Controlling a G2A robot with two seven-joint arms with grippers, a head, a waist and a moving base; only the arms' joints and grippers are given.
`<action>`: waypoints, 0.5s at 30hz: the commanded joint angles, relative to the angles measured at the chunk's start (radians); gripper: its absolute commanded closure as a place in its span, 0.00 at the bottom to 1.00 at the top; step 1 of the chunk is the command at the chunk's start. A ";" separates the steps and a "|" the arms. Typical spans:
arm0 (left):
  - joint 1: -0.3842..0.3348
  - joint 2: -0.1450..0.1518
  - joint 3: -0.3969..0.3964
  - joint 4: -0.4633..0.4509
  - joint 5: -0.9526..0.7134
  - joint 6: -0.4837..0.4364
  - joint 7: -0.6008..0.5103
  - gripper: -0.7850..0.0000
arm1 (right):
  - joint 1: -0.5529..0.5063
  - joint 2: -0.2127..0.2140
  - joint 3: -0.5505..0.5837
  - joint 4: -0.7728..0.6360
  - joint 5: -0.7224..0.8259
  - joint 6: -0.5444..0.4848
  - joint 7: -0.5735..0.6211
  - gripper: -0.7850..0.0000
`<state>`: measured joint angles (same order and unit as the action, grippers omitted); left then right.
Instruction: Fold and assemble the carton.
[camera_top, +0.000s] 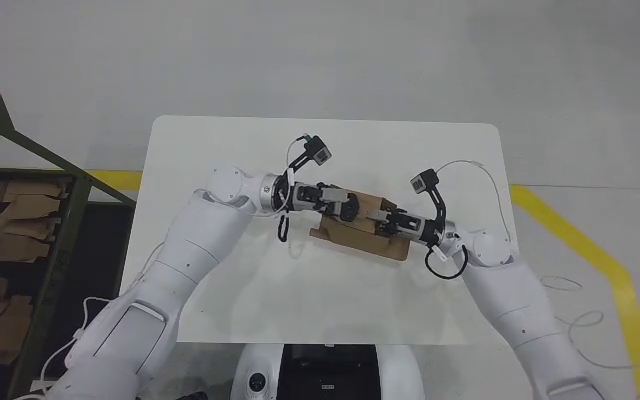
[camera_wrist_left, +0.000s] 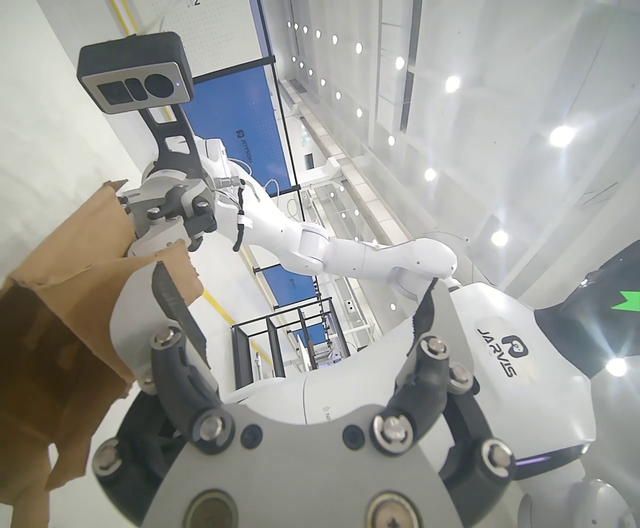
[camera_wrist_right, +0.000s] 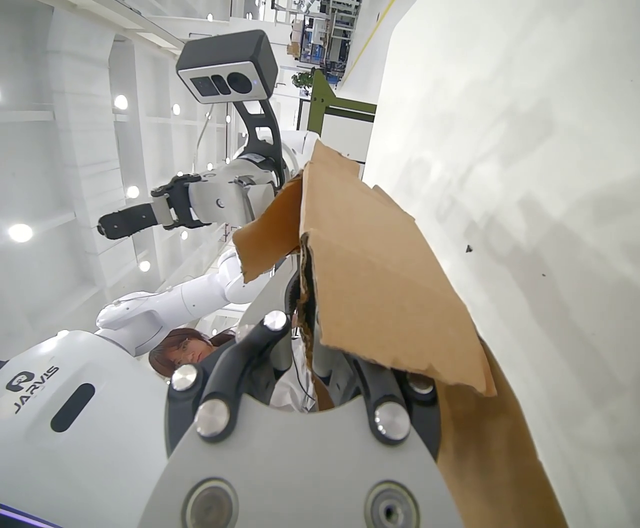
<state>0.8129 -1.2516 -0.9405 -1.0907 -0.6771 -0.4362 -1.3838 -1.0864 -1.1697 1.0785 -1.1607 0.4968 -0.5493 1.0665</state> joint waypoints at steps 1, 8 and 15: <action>-0.005 -0.002 0.006 0.005 0.007 0.000 0.000 0.00 | -0.001 0.000 0.001 -0.002 0.001 -0.002 0.002 1.00; -0.015 -0.006 0.016 0.023 0.020 -0.003 0.003 0.00 | -0.006 0.001 0.006 -0.005 0.017 -0.007 0.011 1.00; -0.013 -0.006 0.009 0.020 0.032 -0.024 0.024 0.00 | -0.014 0.002 0.016 -0.010 0.030 -0.018 0.016 1.00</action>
<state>0.7977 -1.2587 -0.9258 -1.0683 -0.6389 -0.4545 -1.3659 -1.0983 -1.1681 1.0908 -1.1715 0.5248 -0.5653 1.0846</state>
